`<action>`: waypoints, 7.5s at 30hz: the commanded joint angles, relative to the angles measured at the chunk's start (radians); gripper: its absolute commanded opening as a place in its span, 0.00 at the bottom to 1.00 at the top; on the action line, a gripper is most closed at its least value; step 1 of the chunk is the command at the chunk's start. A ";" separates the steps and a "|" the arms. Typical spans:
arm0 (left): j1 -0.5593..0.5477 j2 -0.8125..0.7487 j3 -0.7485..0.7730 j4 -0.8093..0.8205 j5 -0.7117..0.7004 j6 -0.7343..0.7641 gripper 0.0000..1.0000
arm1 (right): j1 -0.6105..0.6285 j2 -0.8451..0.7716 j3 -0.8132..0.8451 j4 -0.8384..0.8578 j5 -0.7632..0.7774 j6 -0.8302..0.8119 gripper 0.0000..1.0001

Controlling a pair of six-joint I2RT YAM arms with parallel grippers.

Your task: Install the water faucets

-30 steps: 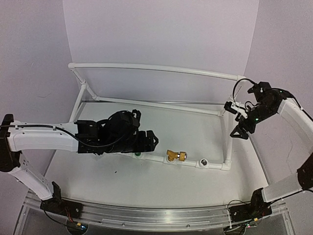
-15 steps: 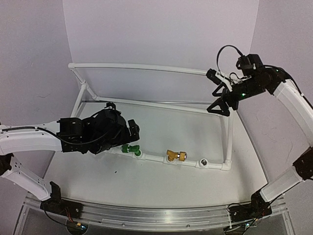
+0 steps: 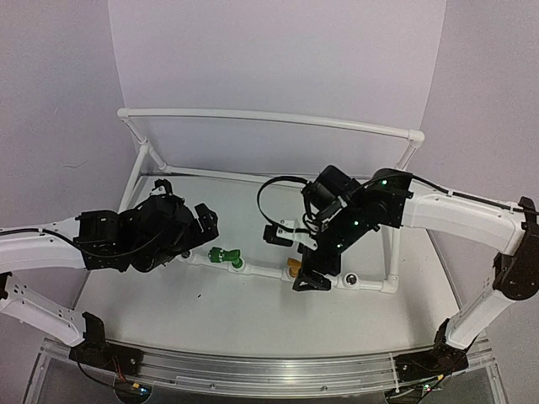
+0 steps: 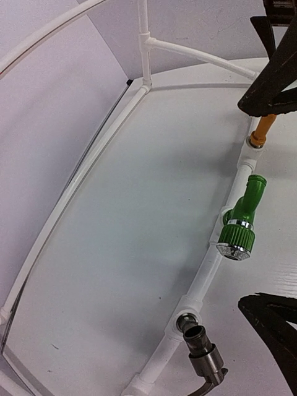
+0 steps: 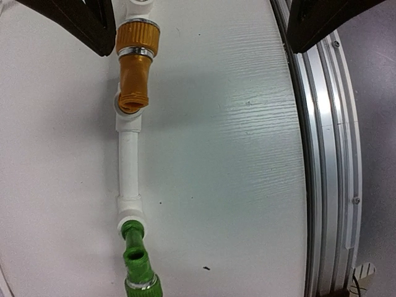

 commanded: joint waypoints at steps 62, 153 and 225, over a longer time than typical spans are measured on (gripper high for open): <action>-0.003 0.004 -0.014 0.069 -0.041 -0.029 1.00 | 0.001 0.152 -0.141 0.254 0.229 0.758 0.42; -0.003 -0.026 -0.032 0.059 0.033 0.043 1.00 | 0.118 0.040 0.020 0.059 0.336 -1.399 0.98; -0.004 -0.006 -0.040 0.090 0.041 0.060 1.00 | 0.187 0.289 0.064 0.016 0.415 -0.905 0.43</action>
